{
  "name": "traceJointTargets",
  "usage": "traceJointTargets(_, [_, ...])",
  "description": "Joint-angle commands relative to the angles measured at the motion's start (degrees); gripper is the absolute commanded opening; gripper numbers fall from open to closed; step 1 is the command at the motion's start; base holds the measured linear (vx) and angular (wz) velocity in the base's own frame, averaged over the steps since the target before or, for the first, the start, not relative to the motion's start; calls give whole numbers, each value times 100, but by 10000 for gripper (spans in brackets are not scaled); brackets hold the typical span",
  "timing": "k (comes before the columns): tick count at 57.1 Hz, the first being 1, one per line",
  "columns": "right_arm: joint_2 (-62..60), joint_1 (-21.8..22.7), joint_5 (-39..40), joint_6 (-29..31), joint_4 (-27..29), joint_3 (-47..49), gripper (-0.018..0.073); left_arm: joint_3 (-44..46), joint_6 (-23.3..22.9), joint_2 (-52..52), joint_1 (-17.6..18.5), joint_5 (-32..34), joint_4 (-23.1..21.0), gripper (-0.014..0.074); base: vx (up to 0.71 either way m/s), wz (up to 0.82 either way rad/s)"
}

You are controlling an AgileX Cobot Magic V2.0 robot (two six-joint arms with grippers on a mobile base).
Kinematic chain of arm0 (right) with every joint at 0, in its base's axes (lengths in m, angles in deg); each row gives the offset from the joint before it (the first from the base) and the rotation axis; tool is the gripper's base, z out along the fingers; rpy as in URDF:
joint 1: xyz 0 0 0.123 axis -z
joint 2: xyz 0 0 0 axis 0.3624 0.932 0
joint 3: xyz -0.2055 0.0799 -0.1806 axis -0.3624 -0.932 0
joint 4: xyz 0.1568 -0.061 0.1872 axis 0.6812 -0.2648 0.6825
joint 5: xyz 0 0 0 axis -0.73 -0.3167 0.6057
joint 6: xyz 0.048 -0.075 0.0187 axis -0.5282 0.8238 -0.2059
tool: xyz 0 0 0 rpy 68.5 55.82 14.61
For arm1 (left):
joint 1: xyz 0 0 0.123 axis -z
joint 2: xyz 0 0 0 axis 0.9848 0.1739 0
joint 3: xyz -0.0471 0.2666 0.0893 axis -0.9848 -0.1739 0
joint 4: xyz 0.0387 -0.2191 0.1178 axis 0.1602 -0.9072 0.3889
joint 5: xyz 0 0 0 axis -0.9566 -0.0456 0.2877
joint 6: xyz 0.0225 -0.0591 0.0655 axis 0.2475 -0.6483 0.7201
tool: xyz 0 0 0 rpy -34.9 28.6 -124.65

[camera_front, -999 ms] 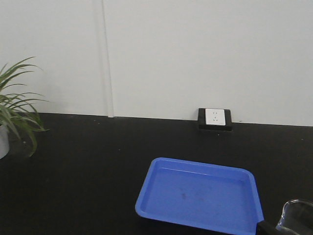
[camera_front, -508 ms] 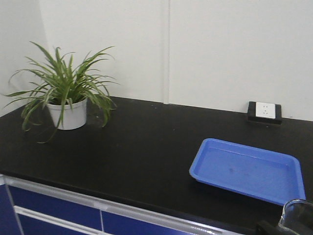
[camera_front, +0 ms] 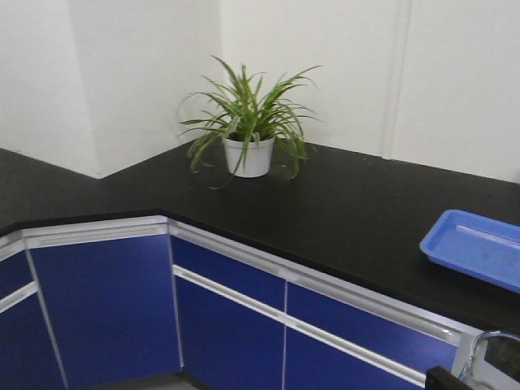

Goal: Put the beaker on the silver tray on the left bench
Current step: 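Drive the base to the bench with the silver tray, holding the beaker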

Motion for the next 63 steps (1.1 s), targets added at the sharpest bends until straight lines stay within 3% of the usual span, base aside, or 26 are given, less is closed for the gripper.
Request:
traceJointTargets(1, [-25,18,-121,4,-144,180,-8,-159,-8,-92,36,443,-9,1,-36,53])
traceJointTargets(38, [-25,18,-98,4,-144,180,-8,-159,-8,-92,36,443,-9,1,-32,69])
traceJointTargets(63, [-25,18,-98,4,-144,180,-8,-159,-8,-92,36,443,-9,1,-13,62])
